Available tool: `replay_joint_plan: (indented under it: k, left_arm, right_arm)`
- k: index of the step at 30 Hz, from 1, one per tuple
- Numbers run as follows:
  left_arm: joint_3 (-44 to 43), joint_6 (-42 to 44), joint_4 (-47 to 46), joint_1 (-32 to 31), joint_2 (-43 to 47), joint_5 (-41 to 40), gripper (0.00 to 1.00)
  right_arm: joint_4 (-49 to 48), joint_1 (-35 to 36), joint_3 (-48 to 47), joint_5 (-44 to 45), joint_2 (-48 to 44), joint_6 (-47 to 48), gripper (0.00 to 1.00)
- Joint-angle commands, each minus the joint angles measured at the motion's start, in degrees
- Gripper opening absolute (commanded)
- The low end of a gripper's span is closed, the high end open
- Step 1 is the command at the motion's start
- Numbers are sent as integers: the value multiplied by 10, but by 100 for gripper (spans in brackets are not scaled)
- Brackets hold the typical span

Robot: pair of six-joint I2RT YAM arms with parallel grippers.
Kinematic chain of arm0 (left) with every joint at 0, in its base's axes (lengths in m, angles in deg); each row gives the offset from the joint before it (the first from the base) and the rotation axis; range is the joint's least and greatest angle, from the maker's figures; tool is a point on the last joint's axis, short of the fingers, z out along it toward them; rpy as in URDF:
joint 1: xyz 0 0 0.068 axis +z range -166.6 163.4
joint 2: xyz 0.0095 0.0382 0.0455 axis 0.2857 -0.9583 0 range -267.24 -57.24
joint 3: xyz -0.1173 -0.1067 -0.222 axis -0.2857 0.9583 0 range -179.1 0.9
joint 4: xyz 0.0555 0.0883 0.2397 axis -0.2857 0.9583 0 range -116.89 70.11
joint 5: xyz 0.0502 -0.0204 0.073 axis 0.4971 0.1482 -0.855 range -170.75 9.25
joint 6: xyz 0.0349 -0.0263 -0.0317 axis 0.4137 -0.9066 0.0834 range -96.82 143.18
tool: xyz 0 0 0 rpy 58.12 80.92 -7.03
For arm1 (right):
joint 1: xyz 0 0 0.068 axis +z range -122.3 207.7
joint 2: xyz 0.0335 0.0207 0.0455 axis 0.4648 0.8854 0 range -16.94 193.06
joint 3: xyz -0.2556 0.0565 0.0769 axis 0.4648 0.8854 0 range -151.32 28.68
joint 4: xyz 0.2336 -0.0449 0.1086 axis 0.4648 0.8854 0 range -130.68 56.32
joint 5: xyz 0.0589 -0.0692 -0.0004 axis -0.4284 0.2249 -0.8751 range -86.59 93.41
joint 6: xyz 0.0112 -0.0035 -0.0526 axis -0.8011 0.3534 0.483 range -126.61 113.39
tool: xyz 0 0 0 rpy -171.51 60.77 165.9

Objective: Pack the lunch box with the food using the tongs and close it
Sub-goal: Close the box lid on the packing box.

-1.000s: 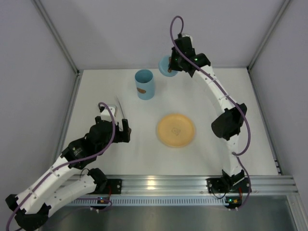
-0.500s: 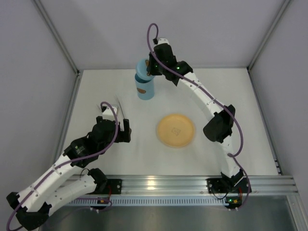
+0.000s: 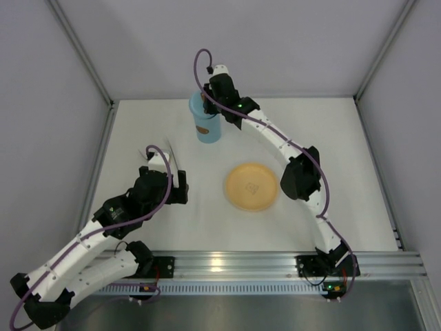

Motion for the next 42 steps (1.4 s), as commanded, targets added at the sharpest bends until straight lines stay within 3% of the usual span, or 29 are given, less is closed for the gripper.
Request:
replay_joint_plan:
  k: [1, 22, 42]
  left_arm:
    - [3, -6, -4, -2, -1, -9, 89]
    - [5, -6, -5, -2, -5, -7, 90]
    - [5, -6, -6, -2, -13, -4, 90]
  right_arm:
    - [-67, 5, -21, 21, 0, 23, 0]
    - [-37, 3, -19, 27, -35, 27, 0]
    - [-23, 4, -19, -6, -10, 33, 0]
